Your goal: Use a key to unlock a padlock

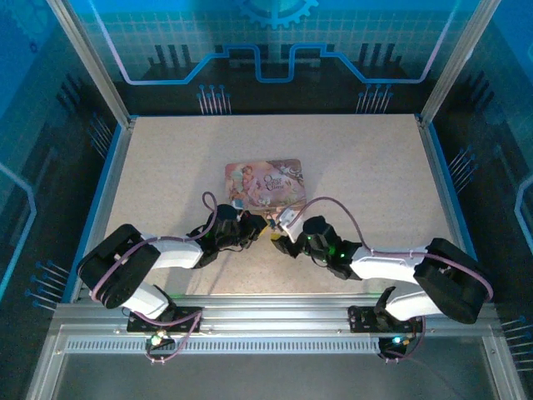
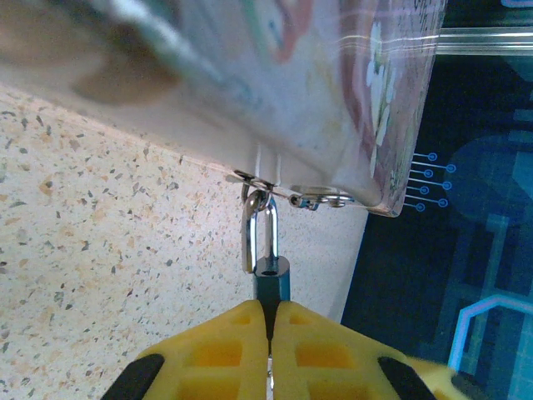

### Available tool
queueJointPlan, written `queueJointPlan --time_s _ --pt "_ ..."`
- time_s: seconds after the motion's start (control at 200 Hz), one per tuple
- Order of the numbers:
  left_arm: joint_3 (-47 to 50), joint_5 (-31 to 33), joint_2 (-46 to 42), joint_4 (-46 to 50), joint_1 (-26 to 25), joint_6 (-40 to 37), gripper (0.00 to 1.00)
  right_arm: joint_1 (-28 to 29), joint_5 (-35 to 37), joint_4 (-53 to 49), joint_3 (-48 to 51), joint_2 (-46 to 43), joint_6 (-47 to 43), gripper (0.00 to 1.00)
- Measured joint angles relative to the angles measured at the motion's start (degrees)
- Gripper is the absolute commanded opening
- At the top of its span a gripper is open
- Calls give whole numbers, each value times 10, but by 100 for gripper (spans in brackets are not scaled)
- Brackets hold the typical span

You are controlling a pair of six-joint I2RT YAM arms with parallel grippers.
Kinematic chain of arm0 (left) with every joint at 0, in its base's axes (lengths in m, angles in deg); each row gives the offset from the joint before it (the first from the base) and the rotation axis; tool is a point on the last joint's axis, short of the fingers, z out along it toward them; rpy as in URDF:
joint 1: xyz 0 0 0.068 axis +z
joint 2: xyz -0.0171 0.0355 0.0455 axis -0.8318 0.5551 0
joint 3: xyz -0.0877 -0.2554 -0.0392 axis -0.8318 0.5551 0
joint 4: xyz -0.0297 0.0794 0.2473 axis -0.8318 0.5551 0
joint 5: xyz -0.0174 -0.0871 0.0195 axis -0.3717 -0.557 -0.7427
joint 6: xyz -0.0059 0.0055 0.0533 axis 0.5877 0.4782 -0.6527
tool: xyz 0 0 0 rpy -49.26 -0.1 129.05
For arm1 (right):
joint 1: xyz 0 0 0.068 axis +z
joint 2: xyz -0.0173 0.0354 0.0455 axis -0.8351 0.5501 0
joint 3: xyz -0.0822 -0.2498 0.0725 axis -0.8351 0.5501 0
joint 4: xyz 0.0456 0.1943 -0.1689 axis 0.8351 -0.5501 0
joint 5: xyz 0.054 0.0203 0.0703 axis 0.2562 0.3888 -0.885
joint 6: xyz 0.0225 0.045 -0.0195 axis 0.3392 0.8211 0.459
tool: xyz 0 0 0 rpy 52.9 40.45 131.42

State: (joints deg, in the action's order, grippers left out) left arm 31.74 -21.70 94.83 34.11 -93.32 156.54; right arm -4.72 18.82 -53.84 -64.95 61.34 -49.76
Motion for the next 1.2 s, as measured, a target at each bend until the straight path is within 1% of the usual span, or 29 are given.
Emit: queueJointPlan --time_s 0.18,0.41,0.82,0.91,1.051,1.066,1.201 --pt "0 0 0 0 0 0 8 28 70 -7 -2 23 -119 45" --pt "-1 0 -1 3 0 0 8 36 119 -6 -15 64 -195 45" --pt "-4 0 -2 11 0 0 8 47 149 25 -32 106 -229 41" --pt "-4 0 -2 11 0 0 8 47 151 30 -35 110 -234 35" --pt "-4 0 -2 12 0 0 8 47 159 43 -36 118 -238 32" --pt "-4 0 -2 12 0 0 8 47 160 45 -36 120 -237 30" --pt "-4 0 -3 14 0 -2 8 47 166 57 -37 129 -238 26"
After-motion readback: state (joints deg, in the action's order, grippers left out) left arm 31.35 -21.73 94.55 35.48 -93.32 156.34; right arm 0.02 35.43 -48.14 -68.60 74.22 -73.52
